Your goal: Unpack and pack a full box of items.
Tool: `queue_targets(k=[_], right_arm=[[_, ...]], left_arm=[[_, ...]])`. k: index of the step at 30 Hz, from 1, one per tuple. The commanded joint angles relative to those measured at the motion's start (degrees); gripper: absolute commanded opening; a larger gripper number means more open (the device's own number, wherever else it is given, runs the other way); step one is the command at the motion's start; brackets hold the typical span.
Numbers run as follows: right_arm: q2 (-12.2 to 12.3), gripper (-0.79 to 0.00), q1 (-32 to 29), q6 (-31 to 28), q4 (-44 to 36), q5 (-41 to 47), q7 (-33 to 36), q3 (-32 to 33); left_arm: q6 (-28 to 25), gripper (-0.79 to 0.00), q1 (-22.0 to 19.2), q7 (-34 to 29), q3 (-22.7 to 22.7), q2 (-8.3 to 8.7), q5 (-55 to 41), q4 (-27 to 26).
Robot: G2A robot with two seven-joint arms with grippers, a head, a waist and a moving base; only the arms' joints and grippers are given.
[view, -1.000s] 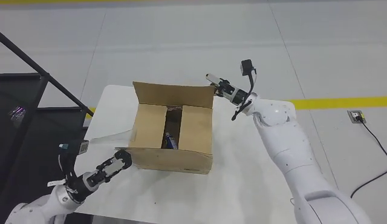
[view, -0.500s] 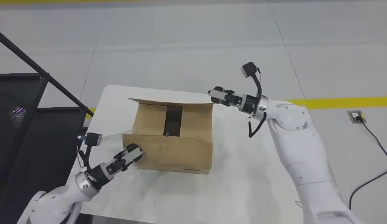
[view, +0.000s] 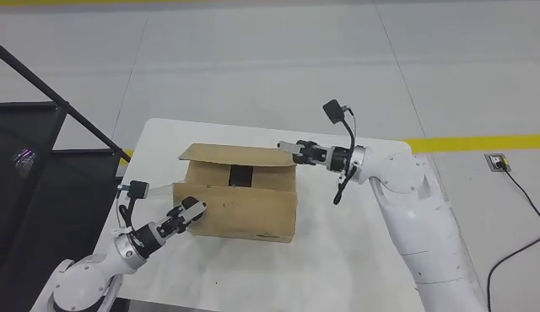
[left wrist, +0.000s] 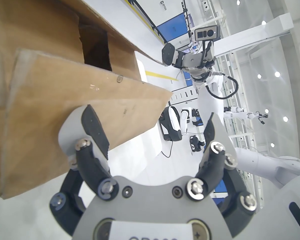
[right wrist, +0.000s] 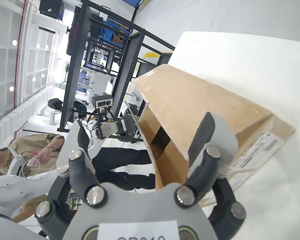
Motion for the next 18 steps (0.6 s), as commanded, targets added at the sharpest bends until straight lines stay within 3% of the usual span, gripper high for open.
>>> queue_targets(k=[1,10,18], right_arm=[[0.0,0.0,-0.2,2.9,-1.0,-0.2,0.8,-0.9],[-0.3,0.0,0.5,10.5,-0.5,3.0,0.8,-4.9],[-0.7,0.0,0.7,13.1,1.7,3.7,0.3,-8.8]], left_arm=[[0.1,0.0,0.0,0.5,0.2,-0.08,0.3,0.3],[2.4,0.0,-1.5,3.0,2.3,-0.55,3.1,2.2],[3.5,0.0,-2.9,5.1,3.6,-0.97,4.7,3.5]])
